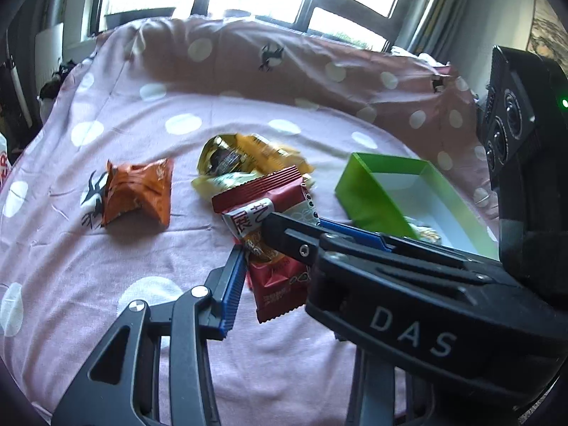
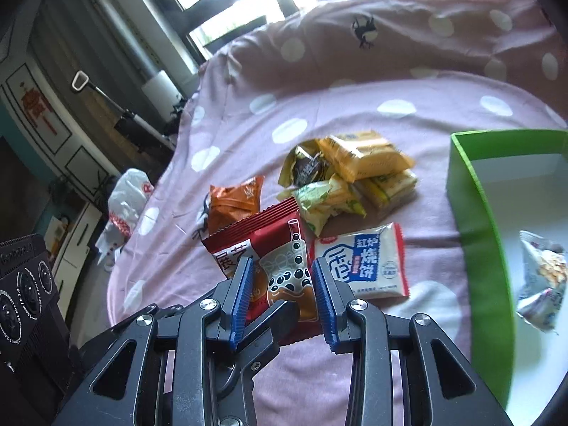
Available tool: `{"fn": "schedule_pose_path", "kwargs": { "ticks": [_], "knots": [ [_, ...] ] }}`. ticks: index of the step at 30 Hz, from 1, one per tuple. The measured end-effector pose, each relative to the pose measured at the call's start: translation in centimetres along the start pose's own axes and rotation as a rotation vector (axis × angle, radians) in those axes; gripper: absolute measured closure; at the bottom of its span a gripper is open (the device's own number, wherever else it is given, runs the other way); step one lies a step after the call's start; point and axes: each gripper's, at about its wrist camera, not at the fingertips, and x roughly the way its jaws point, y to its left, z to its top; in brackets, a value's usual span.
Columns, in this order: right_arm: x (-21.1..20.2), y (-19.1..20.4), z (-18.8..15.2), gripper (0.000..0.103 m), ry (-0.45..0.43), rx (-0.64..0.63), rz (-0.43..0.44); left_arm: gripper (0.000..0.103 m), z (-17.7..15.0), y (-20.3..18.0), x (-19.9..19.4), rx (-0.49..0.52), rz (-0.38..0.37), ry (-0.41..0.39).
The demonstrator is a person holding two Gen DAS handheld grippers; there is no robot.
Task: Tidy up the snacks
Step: 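Carry the red candy packet into the green box and release it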
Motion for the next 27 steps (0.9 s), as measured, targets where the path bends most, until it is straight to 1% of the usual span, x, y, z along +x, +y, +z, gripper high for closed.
{"fn": "schedule_pose_path", "kwargs": {
  "ticks": [5, 9, 12, 17, 22, 27],
  "knots": [
    [-3.5, 0.0, -0.3, 0.066, -0.08, -0.007, -0.011, 0.064, 0.4, -2.4, -1.9, 0.052, -0.016, -0.053],
    [-5.6, -0.3, -0.4, 0.066, -0.13, -0.009, -0.005, 0.065, 0.5, -4.1, -3.2, 0.085, -0.009, -0.095],
    [-7.3, -0.4, -0.4, 0.066, -0.165, -0.028, -0.015, 0.064, 0.8, -5.2, -3.9, 0.105, -0.02, -0.122],
    [-10.4, -1.4, -0.3, 0.066, -0.228, -0.024, -0.027, 0.064, 1.2, -7.9, -4.9, 0.143, -0.039, -0.164],
    [-13.0, -3.1, -0.2, 0.066, -0.279, -0.008, -0.046, 0.064, 1.5, -10.7, -5.2, 0.177, -0.071, -0.192],
    [-14.9, -5.0, -0.2, 0.066, -0.304, 0.014, -0.074, 0.064, 1.7, -13.2, -4.6, 0.199, -0.102, -0.191]
  ]
}}
